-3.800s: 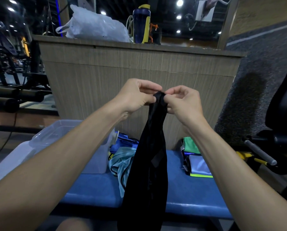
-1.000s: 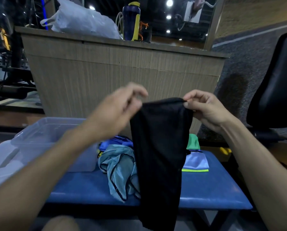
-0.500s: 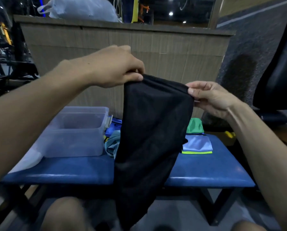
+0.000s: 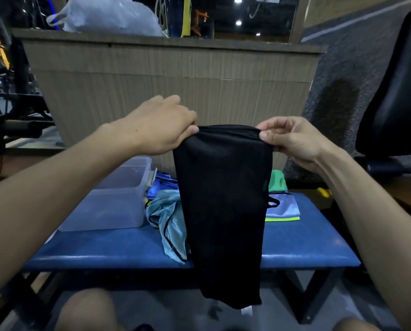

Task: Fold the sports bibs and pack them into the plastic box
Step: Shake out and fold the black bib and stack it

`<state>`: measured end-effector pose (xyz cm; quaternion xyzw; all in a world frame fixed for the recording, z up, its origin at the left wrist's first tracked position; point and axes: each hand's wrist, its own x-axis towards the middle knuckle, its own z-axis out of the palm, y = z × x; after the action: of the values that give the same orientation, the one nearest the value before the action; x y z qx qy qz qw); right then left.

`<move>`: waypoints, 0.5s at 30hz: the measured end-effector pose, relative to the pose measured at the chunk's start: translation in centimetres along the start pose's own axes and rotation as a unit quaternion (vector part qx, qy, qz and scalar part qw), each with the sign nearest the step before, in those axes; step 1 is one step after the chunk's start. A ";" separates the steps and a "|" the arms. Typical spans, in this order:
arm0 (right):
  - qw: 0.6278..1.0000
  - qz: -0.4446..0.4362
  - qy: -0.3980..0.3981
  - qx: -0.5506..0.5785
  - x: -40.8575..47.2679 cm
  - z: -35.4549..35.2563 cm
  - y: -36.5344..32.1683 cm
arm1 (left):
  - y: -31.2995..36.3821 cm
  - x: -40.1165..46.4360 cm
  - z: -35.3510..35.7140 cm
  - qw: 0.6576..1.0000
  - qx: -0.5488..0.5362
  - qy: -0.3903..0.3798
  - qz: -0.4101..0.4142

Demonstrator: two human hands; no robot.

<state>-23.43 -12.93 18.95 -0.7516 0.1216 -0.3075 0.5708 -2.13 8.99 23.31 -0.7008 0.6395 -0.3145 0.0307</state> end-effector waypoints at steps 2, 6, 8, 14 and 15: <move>1.000 0.000 -0.008 0.000 -0.1 0.0 0.1 | -0.1 0.0 0.2 0.999 -0.032 -0.006 -0.019; 0.998 0.011 -0.053 -0.013 -0.7 -0.1 0.1 | -0.4 0.0 0.3 0.996 -0.087 0.019 -0.022; 0.997 0.016 -0.067 -0.026 -0.9 -0.3 0.3 | -0.3 0.1 0.3 0.990 -0.132 0.053 -0.020; 0.992 0.010 -0.049 -0.113 -1.0 -0.6 1.2 | 0.5 0.5 -1.5 0.944 -0.323 0.015 -0.066; 0.990 0.013 -0.056 -0.130 -1.2 -0.7 1.3 | 0.7 0.5 -2.0 0.942 -0.331 0.000 -0.058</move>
<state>-24.59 -13.27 17.50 -0.8340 0.1383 -0.2390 0.4777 -3.72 9.11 24.79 -0.7073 0.6657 -0.0864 -0.2216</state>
